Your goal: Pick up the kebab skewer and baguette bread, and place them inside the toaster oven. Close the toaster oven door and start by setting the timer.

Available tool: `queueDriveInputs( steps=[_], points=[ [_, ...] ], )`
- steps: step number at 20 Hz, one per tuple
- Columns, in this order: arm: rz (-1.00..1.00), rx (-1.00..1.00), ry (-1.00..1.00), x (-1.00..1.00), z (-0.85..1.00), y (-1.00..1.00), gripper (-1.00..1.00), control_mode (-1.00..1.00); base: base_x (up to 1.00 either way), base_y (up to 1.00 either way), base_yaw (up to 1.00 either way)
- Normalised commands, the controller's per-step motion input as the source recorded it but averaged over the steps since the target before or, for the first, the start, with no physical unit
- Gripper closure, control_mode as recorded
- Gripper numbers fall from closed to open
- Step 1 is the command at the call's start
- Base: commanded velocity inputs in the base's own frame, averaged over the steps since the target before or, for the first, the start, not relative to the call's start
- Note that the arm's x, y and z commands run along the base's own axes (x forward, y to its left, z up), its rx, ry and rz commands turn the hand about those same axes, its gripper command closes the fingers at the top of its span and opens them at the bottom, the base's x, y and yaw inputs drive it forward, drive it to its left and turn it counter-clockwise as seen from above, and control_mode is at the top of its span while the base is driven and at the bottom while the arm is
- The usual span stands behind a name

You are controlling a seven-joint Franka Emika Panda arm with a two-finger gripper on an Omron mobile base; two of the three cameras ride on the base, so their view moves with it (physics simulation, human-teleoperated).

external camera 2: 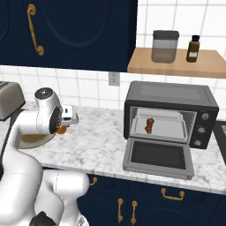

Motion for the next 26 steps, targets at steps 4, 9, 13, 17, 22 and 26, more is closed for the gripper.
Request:
queueDriveInputs(
  steps=[4, 9, 13, 17, 22, 26],
  points=[
    [-0.28, 0.00, 0.00, -0.01, 0.13, -1.00, 1.00, -1.00, 0.00, 0.00, 0.00],
    [-0.30, 0.00, 0.05, 0.02, 0.09, -1.00, 1.00, -1.00, 0.00, 0.00, 0.00],
    [-0.33, -0.01, 0.07, 0.17, 0.06, -1.00, 1.00, -1.00, 0.00, 0.00, 0.00],
    [-0.26, 0.00, 0.04, 0.12, 0.12, -1.00, 1.00, -1.00, 0.00, 0.00, 0.00],
    [-0.18, 0.00, 0.08, 0.35, 0.16, -1.00, 1.00, -1.00, 0.00, 0.00, 0.00],
    [0.02, 0.00, 0.02, 0.19, 0.01, -1.00, 1.00, -1.00, 0.00, 0.00, 0.00]
  ],
)
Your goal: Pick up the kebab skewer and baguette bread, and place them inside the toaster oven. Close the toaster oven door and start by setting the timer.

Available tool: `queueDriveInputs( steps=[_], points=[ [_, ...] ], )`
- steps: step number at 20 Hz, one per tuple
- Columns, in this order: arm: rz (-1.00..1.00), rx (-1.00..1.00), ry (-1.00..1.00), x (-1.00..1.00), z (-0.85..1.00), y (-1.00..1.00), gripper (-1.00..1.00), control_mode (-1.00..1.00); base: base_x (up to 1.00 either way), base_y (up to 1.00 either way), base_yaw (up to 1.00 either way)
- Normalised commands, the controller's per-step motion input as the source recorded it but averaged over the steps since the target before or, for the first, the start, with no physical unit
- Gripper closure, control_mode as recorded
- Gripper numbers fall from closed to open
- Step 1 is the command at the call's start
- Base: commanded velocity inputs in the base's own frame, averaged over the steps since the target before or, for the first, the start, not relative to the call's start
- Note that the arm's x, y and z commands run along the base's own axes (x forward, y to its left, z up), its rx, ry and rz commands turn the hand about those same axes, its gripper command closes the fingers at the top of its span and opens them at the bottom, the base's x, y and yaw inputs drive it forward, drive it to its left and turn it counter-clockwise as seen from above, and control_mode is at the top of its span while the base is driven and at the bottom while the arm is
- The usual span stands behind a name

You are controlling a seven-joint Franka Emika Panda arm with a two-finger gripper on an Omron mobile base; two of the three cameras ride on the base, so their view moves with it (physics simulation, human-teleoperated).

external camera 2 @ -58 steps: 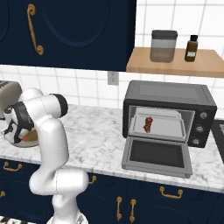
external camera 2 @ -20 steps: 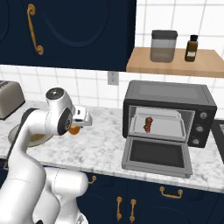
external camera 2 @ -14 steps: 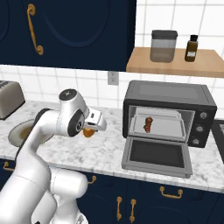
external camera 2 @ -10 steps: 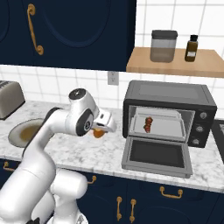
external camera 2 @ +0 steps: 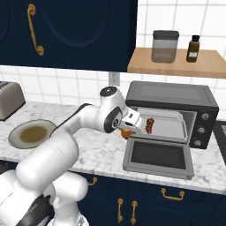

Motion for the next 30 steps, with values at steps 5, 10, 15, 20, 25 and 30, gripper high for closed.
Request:
queueDriveInputs(
  steps=[5, 10, 15, 20, 25, 30],
  points=[
    [0.11, 0.00, 0.00, 0.21, 0.00, -1.00, 1.00, -1.00, 0.00, 0.00, 0.00],
    [0.09, 0.00, 0.00, 0.18, -0.08, -0.53, 1.00, -1.00, 0.00, 0.00, 0.00],
    [0.01, 0.02, 0.02, 0.58, 0.00, -0.59, 1.00, -1.00, 0.00, 0.00, 0.00],
    [0.00, 0.05, 0.00, 0.38, -0.05, -0.03, 1.00, -1.00, 0.00, 0.00, 0.00],
    [0.00, 0.05, 0.00, 0.18, -0.15, -0.30, 1.00, -1.00, 0.00, 0.00, 0.00],
    [0.00, 0.03, 0.00, 0.22, -0.16, -0.26, 1.00, -1.00, 0.00, 0.00, 0.00]
  ],
)
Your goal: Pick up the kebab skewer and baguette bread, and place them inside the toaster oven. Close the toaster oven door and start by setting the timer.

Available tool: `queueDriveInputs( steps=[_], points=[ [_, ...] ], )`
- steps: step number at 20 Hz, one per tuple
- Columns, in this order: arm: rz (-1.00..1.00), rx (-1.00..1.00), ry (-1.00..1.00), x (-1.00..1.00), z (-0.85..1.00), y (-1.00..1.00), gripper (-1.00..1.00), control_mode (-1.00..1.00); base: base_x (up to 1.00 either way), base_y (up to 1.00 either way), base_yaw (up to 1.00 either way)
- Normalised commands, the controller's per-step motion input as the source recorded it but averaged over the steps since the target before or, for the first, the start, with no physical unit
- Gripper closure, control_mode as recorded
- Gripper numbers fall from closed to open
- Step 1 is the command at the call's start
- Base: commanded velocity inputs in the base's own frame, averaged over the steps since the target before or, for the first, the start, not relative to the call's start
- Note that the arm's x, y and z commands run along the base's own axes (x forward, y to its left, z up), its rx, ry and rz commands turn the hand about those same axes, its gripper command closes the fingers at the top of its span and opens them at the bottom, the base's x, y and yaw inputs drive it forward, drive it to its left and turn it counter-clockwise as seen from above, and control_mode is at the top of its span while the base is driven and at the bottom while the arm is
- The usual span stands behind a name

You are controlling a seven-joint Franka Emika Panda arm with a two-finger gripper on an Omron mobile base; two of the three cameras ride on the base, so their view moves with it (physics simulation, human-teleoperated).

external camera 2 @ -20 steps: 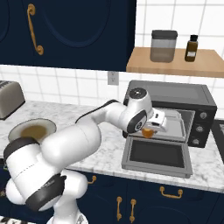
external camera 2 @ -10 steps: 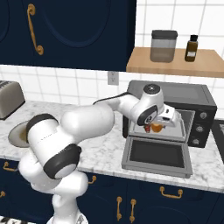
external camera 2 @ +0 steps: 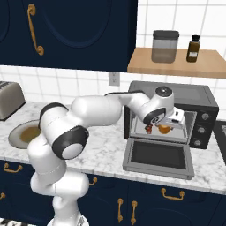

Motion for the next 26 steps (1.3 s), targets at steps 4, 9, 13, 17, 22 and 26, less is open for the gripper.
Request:
queueDriveInputs(
  steps=[4, 9, 13, 17, 22, 26],
  points=[
    [0.00, 0.03, 0.00, 0.01, -0.30, -0.04, 1.00, -1.00, 0.00, 0.00, 0.00],
    [0.00, 0.01, 0.00, 0.08, -0.09, 0.00, 1.00, -1.00, 0.00, 0.00, 0.00],
    [0.00, 0.00, 0.00, 0.05, -0.03, 0.00, 1.00, -1.00, 0.00, 0.00, 0.00],
    [0.00, 0.00, 0.00, 0.07, -0.12, 0.00, 1.00, -1.00, 0.00, 0.00, 0.00],
    [0.00, 0.00, 0.01, 0.15, -0.14, 0.03, -1.00, -1.00, 0.00, 0.00, 0.00],
    [0.00, 0.00, 0.01, 0.22, -0.05, 0.02, -1.00, -1.00, 0.00, 0.00, 0.00]
  ],
)
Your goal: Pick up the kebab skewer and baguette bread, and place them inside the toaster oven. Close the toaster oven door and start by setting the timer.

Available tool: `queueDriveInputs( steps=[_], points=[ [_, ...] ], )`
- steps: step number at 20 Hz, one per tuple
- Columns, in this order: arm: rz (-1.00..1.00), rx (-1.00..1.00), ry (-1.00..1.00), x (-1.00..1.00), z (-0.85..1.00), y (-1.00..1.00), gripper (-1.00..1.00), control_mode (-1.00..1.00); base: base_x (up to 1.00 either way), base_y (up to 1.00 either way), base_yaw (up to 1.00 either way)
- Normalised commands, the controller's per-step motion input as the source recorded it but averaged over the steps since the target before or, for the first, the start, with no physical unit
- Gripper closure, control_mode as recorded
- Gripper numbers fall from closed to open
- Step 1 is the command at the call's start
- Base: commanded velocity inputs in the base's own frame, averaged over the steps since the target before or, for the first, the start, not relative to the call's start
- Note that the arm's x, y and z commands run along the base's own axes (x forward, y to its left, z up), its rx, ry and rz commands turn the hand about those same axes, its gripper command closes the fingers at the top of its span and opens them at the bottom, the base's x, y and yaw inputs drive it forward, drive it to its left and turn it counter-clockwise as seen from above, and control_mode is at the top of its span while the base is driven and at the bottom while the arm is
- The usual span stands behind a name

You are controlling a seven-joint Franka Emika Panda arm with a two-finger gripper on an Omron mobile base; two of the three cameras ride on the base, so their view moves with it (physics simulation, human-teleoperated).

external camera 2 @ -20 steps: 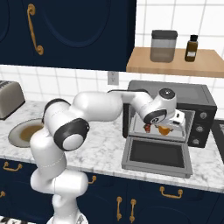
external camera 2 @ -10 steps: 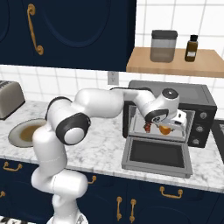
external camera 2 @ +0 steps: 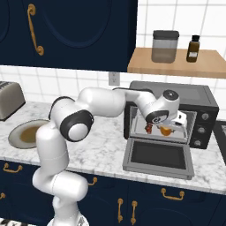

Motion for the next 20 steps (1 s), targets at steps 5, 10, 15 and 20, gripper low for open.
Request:
queueDriveInputs(
  steps=[5, 10, 15, 20],
  points=[
    [0.00, 0.00, 0.00, 0.04, 0.00, 0.00, -1.00, -1.00, 0.00, 0.00, 0.00],
    [0.00, 0.00, 0.00, 0.00, 0.00, 0.00, -1.00, -1.00, 0.00, 0.00, 0.00],
    [0.00, 0.00, 0.00, -0.28, 0.32, -0.01, -1.00, -1.00, 0.00, 0.00, 0.00],
    [-0.11, 0.00, 0.04, -0.77, 0.15, 0.00, -1.00, -1.00, 0.00, 0.00, 0.00]
  ],
)
